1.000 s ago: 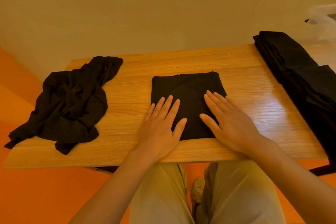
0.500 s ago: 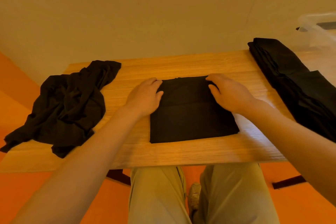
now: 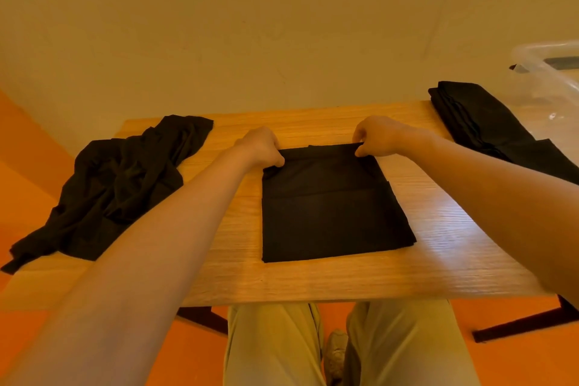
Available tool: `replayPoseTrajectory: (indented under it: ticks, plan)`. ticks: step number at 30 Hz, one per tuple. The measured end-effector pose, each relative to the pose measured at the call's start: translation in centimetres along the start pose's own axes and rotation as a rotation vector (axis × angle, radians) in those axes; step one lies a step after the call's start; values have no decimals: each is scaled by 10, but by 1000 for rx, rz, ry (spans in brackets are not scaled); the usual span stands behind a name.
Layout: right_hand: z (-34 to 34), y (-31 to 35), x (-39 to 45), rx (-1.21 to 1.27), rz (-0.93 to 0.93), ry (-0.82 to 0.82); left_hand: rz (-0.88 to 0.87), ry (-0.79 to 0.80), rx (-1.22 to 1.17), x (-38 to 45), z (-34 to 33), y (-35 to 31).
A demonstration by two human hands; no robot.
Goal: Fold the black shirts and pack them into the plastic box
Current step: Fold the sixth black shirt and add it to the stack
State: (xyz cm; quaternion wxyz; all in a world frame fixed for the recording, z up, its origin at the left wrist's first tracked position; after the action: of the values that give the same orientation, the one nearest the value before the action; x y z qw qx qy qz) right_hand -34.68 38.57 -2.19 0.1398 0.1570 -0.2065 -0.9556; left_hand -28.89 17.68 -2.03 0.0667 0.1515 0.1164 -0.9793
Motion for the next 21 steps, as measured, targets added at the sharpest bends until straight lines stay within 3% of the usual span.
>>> replayPoseTrajectory:
  ticks: [6, 13, 18, 21]
  plan:
    - [5, 0, -5, -63, 54, -73, -21, -163, 81, -9, 5, -2]
    - [27, 4, -64, 127, 297, -313, -278, -503, -95, -57, 26, 3]
    - [23, 8, -129, 134, 534, -406, -493, -593, -141, -116, 21, -6]
    - [9, 1, -157, 125, 599, -401, -465, -488, -297, -142, -2, -2]
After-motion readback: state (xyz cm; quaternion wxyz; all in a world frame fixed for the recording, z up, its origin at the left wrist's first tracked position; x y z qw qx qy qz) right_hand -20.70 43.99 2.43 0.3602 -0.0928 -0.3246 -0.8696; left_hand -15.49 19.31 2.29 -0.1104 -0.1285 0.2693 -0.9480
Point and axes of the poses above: each hand's wrist, its own x-axis towards the middle knuckle, its own z-axis out of the back of the hand, y = z × x, the point moved 8 cm from there along x, towards the middle knuckle, and after that the axes turned 9 degrees about x, right-handed, at the moved point
